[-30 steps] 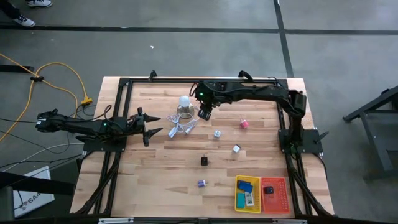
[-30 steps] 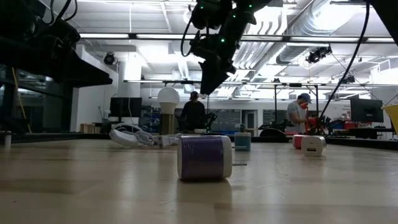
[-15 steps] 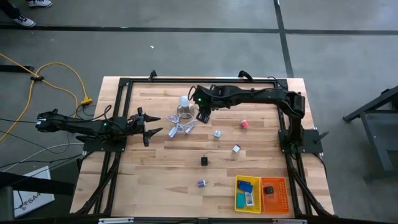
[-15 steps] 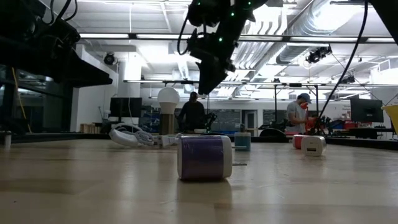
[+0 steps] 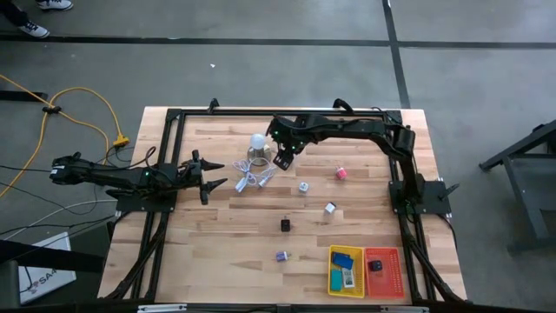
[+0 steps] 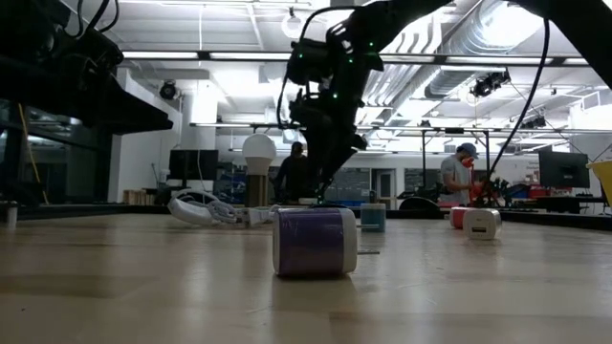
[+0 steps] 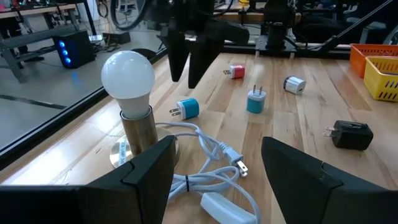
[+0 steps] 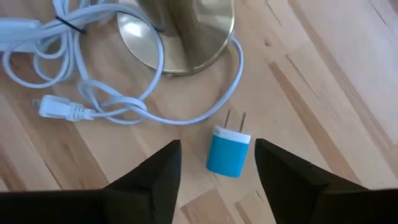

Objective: Pick & Place Office items
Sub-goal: Put the top blue charger adapter into the orange basket

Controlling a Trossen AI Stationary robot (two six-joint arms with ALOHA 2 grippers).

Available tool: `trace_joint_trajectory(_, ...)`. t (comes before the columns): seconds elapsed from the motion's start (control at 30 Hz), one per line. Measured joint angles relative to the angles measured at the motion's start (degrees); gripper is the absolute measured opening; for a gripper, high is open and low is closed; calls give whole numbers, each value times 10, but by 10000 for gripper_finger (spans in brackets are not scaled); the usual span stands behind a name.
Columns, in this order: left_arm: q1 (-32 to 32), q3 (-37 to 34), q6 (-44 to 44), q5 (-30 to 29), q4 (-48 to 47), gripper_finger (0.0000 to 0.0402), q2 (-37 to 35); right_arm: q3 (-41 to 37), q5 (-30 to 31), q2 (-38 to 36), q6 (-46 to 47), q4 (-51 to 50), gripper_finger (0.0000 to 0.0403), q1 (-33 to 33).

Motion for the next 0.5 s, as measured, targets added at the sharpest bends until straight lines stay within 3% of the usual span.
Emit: trace_joint_trajectory(0.5,0,0,0,0,0,230,0,0,38,-4,1,-11,284,0)
